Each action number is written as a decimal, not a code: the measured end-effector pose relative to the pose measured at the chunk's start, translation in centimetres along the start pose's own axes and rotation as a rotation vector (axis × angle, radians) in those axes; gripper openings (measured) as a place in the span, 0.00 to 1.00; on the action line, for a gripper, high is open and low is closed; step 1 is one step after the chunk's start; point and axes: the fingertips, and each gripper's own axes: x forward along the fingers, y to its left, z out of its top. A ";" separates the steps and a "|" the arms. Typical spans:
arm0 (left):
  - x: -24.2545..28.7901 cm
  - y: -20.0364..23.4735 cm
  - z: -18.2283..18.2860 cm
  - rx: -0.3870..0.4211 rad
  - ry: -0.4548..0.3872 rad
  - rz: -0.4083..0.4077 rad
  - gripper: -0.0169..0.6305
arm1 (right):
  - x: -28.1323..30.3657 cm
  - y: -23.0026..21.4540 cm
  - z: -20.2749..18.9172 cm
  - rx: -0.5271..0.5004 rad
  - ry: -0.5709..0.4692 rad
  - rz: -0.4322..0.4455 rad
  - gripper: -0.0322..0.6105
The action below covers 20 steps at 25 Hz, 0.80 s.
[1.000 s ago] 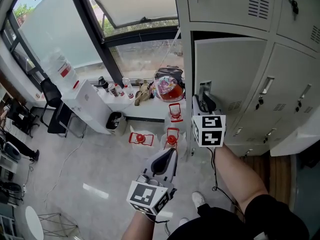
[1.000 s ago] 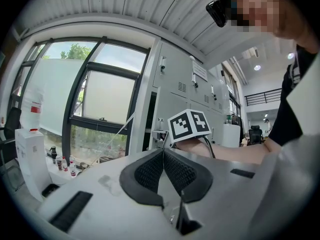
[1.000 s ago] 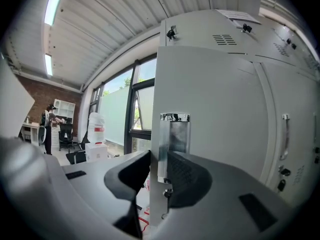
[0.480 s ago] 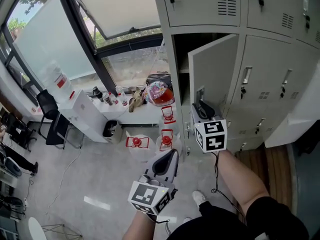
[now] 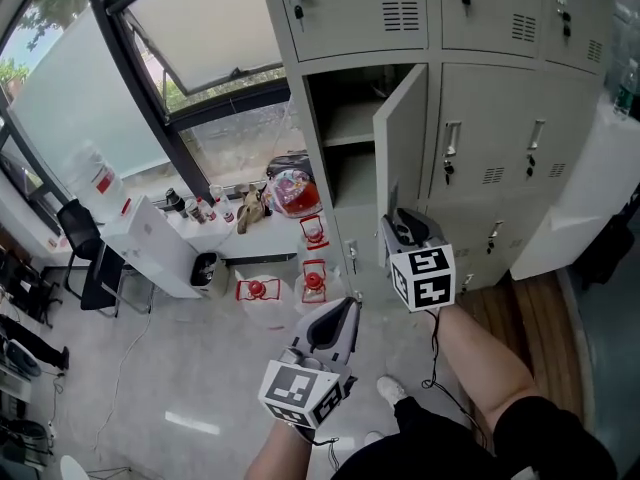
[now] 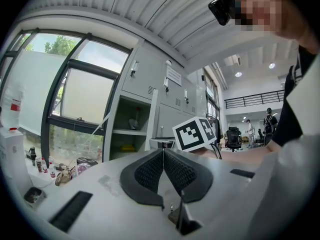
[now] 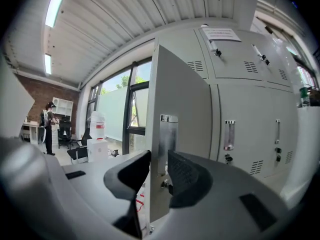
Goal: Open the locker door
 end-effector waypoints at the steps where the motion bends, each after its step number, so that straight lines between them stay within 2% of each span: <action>1: 0.1 -0.5 -0.1 0.000 0.002 -0.011 0.05 | -0.6 -0.4 -0.1 0.000 0.000 -0.009 0.31; 14: 2.3 -7.2 -0.7 0.002 0.015 -0.153 0.05 | -7.1 -8.1 -1.7 -0.007 0.018 -0.150 0.29; 20: 2.7 -8.1 -1.4 -0.003 0.035 -0.178 0.05 | -8.8 -11.5 -2.0 0.004 0.014 -0.235 0.22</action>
